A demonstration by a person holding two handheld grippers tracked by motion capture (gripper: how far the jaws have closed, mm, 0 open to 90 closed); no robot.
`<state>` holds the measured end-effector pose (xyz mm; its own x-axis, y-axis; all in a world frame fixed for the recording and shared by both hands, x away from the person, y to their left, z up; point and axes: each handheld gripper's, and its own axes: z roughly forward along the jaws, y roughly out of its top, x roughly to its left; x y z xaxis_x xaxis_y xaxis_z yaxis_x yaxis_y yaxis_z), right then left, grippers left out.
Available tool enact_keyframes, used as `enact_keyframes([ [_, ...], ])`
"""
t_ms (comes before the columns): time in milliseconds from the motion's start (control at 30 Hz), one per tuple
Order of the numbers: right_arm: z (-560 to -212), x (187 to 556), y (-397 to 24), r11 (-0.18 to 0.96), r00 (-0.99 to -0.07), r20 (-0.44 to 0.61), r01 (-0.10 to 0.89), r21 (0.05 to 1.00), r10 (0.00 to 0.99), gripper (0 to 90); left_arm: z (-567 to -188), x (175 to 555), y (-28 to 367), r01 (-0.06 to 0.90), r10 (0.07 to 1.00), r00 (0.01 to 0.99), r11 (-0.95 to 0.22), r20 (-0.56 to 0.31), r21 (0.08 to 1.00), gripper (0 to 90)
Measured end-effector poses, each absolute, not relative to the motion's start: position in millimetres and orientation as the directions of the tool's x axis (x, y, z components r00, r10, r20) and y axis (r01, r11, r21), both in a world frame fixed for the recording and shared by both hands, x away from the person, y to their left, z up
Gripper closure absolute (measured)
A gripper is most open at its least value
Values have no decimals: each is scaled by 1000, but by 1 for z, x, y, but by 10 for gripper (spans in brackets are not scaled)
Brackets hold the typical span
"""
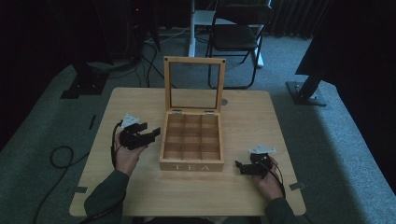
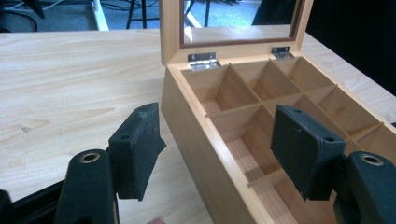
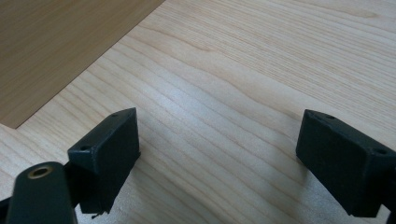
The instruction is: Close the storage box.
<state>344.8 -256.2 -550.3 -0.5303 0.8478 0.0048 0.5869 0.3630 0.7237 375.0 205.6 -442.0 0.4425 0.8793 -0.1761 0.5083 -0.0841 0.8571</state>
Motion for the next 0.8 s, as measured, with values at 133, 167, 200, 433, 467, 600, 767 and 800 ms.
enact_keyframes([
  [133, -550, 345, -256, 363, -530, 5, 587, 724, 848, 130, -438, 379, 206, 498, 887, 427, -71, -173, 864, 341],
  [167, -550, 345, -256, 363, -530, 5, 587, 724, 848, 130, -438, 379, 206, 498, 887, 427, -71, -173, 864, 341],
  [200, -550, 345, -256, 363, -530, 5, 587, 724, 848, 130, -436, 383, 206, 498, 890, 424, -74, -168, 864, 341],
  [433, -550, 345, -256, 364, -531, 4, 587, 723, 848, 130, -431, 394, 205, 494, 893, 422, -81, -158, 866, 341],
  [467, -550, 345, -256, 364, -531, 4, 587, 724, 848, 130, -430, 395, 204, 493, 896, 419, -86, -150, 866, 341],
  [600, -550, 345, -256, 363, -530, 4, 587, 724, 848, 130, -428, 399, 201, 486, 898, 421, -103, -129, 868, 342],
  [767, -550, 345, -256, 362, -529, 5, 587, 724, 849, 130, -427, 405, 200, 489, 897, 423, -107, -128, 866, 337],
  [800, -550, 345, -256, 362, -528, 5, 588, 724, 849, 130, -426, 409, 200, 493, 897, 425, -115, -123, 862, 337],
])
